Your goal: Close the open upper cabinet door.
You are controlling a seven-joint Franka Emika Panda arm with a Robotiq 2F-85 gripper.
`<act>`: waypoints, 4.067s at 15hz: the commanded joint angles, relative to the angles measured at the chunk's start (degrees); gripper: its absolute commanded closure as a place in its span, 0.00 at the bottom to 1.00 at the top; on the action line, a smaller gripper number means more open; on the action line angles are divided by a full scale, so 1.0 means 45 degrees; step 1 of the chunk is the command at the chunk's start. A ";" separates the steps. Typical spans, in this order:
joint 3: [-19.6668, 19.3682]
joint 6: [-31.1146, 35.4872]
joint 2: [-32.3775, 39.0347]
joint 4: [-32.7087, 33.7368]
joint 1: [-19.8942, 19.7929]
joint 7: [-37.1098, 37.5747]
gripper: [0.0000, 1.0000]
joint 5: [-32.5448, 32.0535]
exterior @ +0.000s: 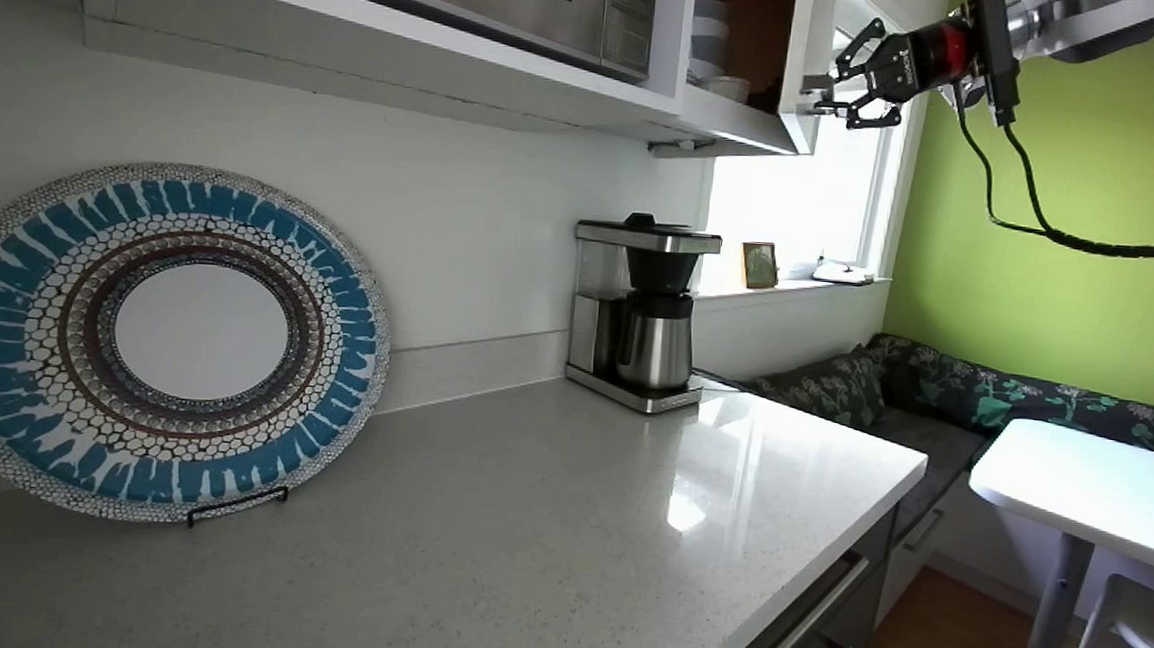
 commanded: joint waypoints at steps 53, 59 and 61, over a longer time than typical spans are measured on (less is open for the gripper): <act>-0.0335 -0.2304 -0.2774 0.1118 0.0663 -0.2734 0.00 -0.6868; -0.0374 -0.2263 -0.4042 0.0615 0.1015 -0.5197 0.00 -0.8936; -0.0325 -0.2056 -0.4502 0.0327 0.1133 -0.5743 0.00 -0.9418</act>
